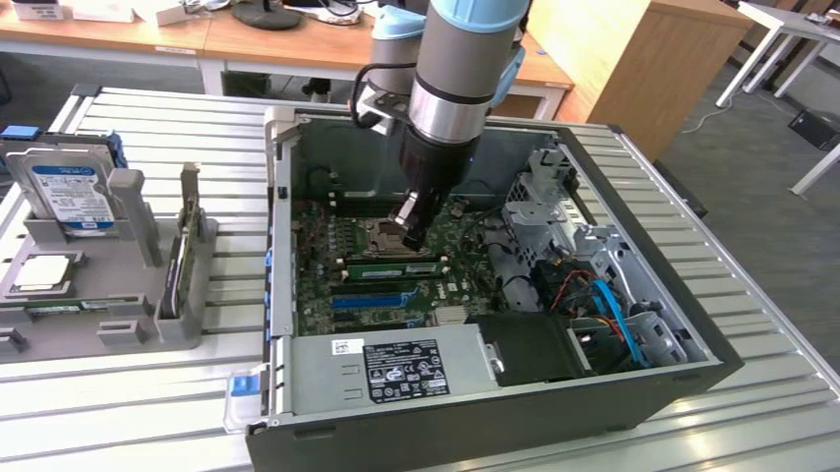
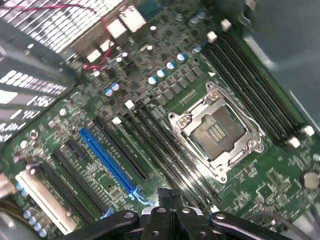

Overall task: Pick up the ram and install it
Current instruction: 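Press down the ram until it locks into place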

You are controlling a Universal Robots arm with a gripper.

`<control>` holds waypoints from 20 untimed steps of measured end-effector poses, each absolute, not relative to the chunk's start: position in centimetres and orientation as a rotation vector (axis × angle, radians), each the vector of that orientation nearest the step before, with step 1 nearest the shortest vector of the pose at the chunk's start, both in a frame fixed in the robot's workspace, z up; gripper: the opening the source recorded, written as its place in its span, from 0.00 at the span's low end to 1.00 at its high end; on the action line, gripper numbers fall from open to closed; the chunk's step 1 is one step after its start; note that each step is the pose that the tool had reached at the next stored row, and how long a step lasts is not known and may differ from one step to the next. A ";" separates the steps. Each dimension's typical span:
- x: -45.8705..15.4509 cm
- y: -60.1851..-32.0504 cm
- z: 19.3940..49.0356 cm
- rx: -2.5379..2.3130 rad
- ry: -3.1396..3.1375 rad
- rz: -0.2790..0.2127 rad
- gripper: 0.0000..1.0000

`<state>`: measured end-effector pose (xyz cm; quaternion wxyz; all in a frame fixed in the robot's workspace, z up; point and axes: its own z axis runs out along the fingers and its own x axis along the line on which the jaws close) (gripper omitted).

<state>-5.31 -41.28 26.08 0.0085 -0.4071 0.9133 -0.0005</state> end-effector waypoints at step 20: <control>-5.3 -41.3 26.1 -0.861 3.004 -0.005 0.10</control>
